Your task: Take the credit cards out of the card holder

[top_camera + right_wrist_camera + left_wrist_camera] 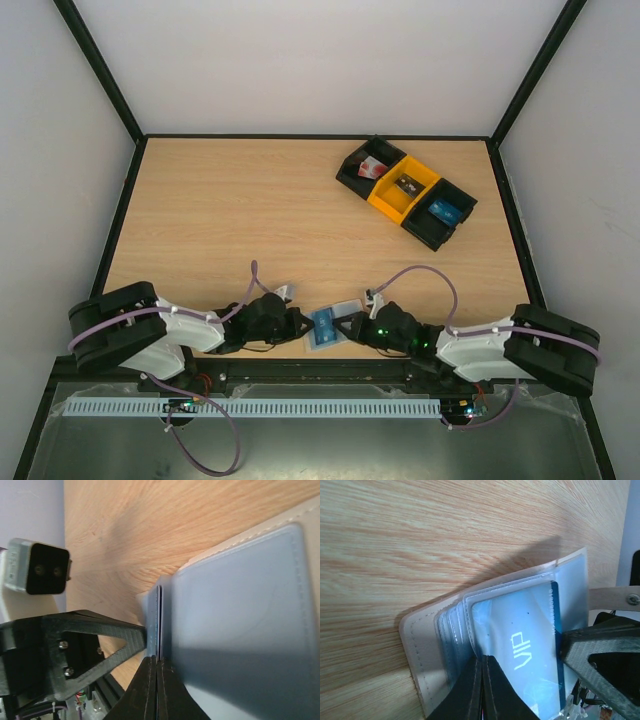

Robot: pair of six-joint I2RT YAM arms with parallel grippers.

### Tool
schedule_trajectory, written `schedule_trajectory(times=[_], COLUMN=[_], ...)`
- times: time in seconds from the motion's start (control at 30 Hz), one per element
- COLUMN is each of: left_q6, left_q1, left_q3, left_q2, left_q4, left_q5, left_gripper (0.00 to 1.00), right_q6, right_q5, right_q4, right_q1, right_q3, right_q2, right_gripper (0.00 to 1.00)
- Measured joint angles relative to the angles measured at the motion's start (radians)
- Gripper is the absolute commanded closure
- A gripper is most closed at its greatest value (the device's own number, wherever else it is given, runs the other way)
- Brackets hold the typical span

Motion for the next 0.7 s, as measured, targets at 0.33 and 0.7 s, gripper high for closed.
schedule_trajectory(times=[0.33, 0.7], left_q6=[-0.006, -0.005], left_q1=[0.0, -0.001], left_q3=[-0.006, -0.01], left_q2=[0.0, 0.019], left_q4=[0.011, 0.044], left_q5=[0.0, 0.007], left_gripper=[0.97, 0.97], right_q6=[0.0, -0.006], right_q5=[0.046, 0.063], right_q4=[-0.078, -0.173], right_q1=[0.0, 0.0], right_q3=[0.0, 0.0], right_q2=[-0.175, -0.165], right_gripper=[0.97, 0.81])
